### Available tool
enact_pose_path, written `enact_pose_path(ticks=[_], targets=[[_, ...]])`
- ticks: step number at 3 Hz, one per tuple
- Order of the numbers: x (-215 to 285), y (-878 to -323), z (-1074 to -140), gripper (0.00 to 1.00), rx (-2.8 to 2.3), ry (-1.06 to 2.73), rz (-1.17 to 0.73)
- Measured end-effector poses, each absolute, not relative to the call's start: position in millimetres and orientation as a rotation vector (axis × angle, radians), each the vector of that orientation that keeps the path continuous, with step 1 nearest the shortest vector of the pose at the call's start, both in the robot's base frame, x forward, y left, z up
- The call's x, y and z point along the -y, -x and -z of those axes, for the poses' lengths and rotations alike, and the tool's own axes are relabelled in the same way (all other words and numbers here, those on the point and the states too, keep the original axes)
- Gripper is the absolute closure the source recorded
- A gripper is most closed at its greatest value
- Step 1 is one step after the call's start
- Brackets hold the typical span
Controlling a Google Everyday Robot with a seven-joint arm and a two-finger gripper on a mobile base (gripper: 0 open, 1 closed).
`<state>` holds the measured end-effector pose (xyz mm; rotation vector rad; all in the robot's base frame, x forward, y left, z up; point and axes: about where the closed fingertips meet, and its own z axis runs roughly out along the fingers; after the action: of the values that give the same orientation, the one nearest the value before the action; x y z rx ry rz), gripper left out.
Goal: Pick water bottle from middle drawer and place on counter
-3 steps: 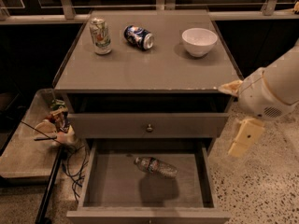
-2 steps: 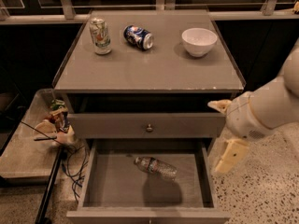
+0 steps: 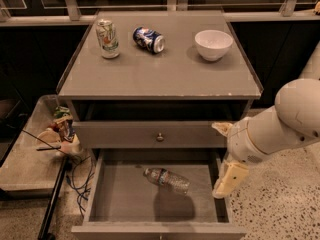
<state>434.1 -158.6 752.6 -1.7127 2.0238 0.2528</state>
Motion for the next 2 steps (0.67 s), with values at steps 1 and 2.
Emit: enact_pose_path(ticks=[1, 2], targets=[[152.8, -434.2, -735.7, 0.0, -2.054, 1.7, -0.286], [141.6, -439.3, -683.4, 0.0, -2.121, 1.631, -0.375]])
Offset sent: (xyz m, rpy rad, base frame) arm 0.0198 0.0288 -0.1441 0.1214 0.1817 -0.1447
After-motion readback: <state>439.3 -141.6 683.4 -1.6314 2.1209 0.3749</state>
